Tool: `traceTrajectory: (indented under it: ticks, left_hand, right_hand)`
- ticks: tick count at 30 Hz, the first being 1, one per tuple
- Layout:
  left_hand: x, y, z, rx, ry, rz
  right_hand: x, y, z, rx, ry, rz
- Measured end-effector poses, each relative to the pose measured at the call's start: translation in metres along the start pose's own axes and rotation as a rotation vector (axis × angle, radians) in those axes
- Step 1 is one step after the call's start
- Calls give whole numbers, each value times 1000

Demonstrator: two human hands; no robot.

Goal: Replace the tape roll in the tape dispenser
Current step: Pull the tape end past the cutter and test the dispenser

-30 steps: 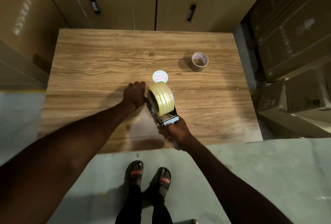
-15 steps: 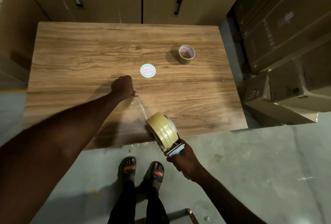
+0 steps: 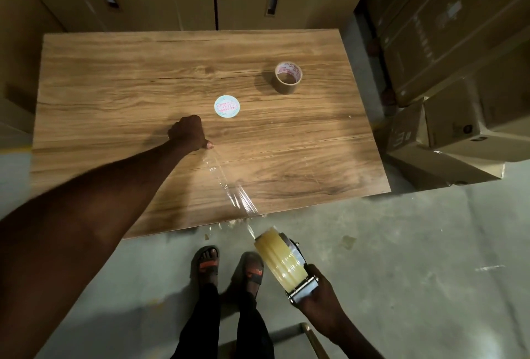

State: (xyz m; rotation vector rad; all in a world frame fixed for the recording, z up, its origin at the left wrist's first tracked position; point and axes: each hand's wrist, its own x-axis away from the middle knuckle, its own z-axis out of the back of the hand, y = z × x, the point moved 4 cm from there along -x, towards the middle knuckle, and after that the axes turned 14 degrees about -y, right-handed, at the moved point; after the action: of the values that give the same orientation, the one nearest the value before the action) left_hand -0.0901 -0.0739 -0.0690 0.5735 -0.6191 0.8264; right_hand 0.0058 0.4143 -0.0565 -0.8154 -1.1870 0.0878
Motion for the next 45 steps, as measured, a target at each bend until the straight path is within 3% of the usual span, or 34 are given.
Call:
traceTrajectory:
  ticks: [33,45]
  left_hand:
    - [-13,2,-6,-43,-3,68]
    - [-8,8,-5,-90,-3,93]
  right_hand:
    - [-46,7,1,-19,-67,-56]
    - [-39,-23,0,-119,-179,-75]
